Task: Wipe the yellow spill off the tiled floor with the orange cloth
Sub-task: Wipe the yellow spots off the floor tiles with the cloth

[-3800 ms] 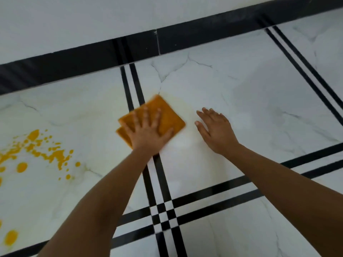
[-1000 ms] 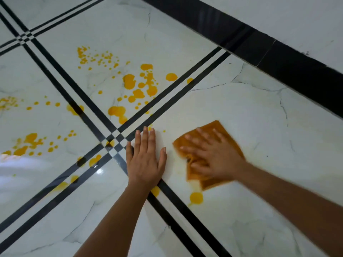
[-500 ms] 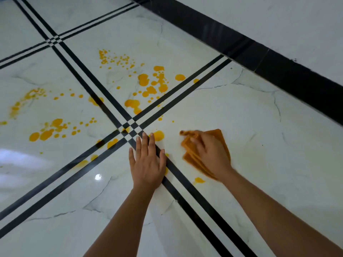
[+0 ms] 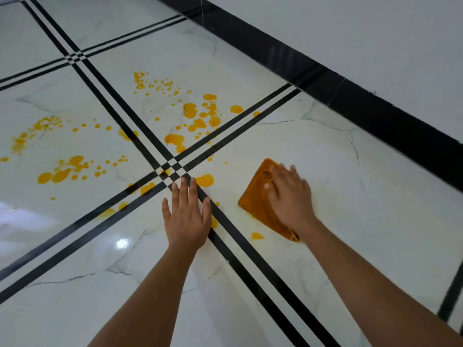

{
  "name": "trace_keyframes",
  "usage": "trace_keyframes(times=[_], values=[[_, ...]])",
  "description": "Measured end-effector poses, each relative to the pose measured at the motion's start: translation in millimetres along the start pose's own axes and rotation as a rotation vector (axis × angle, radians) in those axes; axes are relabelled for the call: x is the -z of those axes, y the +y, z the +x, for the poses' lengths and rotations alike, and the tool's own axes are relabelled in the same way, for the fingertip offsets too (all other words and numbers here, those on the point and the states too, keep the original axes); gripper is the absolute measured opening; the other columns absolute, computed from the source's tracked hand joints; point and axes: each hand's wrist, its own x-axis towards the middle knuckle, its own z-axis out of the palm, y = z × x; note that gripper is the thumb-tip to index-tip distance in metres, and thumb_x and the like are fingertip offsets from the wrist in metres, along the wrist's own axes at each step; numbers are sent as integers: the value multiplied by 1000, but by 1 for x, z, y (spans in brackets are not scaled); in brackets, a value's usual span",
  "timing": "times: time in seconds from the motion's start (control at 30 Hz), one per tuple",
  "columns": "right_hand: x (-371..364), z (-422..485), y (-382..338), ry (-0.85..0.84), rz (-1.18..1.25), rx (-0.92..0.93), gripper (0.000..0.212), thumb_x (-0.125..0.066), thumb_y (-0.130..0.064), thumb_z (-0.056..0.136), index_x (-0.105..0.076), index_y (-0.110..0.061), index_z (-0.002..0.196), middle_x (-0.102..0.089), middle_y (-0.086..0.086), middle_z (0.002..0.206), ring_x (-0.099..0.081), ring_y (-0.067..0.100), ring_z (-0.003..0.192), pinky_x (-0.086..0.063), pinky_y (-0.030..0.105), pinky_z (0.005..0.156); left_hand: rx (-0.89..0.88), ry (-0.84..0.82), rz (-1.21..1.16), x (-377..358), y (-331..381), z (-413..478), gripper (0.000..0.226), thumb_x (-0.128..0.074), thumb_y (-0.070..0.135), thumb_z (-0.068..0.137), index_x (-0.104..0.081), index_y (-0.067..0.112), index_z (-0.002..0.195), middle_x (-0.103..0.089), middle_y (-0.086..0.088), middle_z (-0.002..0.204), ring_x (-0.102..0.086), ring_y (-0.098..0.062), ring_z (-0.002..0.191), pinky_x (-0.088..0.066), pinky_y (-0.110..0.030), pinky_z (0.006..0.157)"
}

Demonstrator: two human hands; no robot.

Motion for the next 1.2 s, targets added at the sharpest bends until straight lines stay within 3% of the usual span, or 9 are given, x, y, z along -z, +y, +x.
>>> trace_keyframes(times=[0.17,0.33,0.5,0.63,0.8,0.97,1.1,1.13,1.2], values=[[-50,18,-25,-18,-228,-56,62,-6,-52,91,-17,-29,148,-13,4,158,-6,30,145,1,54,113,39,-14,3,-8,-13,5,70,1,54,87,-3,22,149,1,1,158,10,-14,144,6,-40,114],[-58,19,-18,-90,-328,559,56,-23,-52,91,-34,-31,142,-34,3,151,-29,30,139,-21,57,108,94,-27,40,-9,-40,0,71,0,54,87,2,21,149,6,1,157,16,-13,141,9,-39,113],[-63,91,-68,-45,-243,238,67,-17,-51,92,-10,-17,149,-12,8,157,-6,27,145,-2,48,115,98,-32,78,-9,-57,6,72,2,56,85,2,22,149,6,4,157,18,-11,141,11,-37,112],[-74,48,-82,-190,-294,838,68,-25,-54,91,-19,-17,148,-18,5,156,-9,23,145,-5,45,115,145,-23,90,0,-72,7,74,0,57,85,0,21,149,3,3,157,13,-13,142,11,-36,112],[-76,88,-101,-76,-248,325,69,-19,-59,87,-16,-27,148,-9,8,158,-1,30,145,-4,53,115,168,-55,67,3,-83,-7,73,2,57,84,5,22,148,15,7,153,19,-12,140,12,-36,113],[-78,26,-67,-221,-335,1017,65,-26,-62,88,-28,-29,144,-28,5,153,-19,28,142,-13,49,112,140,-60,41,3,-84,-14,71,1,56,85,4,23,148,17,9,151,21,-11,140,13,-35,112],[-71,57,-75,-55,-266,314,72,-4,-65,85,-19,-30,147,-17,6,157,-7,30,145,-6,51,114,95,-78,28,0,-76,-23,70,2,55,86,8,22,147,17,7,152,20,-13,141,14,-36,113],[-77,39,-86,-64,-231,298,69,-12,-61,86,-23,-29,146,-21,8,155,-11,32,144,-9,52,113,83,-81,25,-2,-71,-26,70,2,55,85,8,22,147,17,7,152,19,-13,141,13,-37,114],[-84,-13,-79,-143,-258,638,64,-26,-57,87,-29,-28,144,-28,8,153,-19,32,142,-14,51,112,67,-79,20,-6,-64,-34,69,2,54,85,8,22,146,16,7,150,18,-13,140,12,-38,114]])
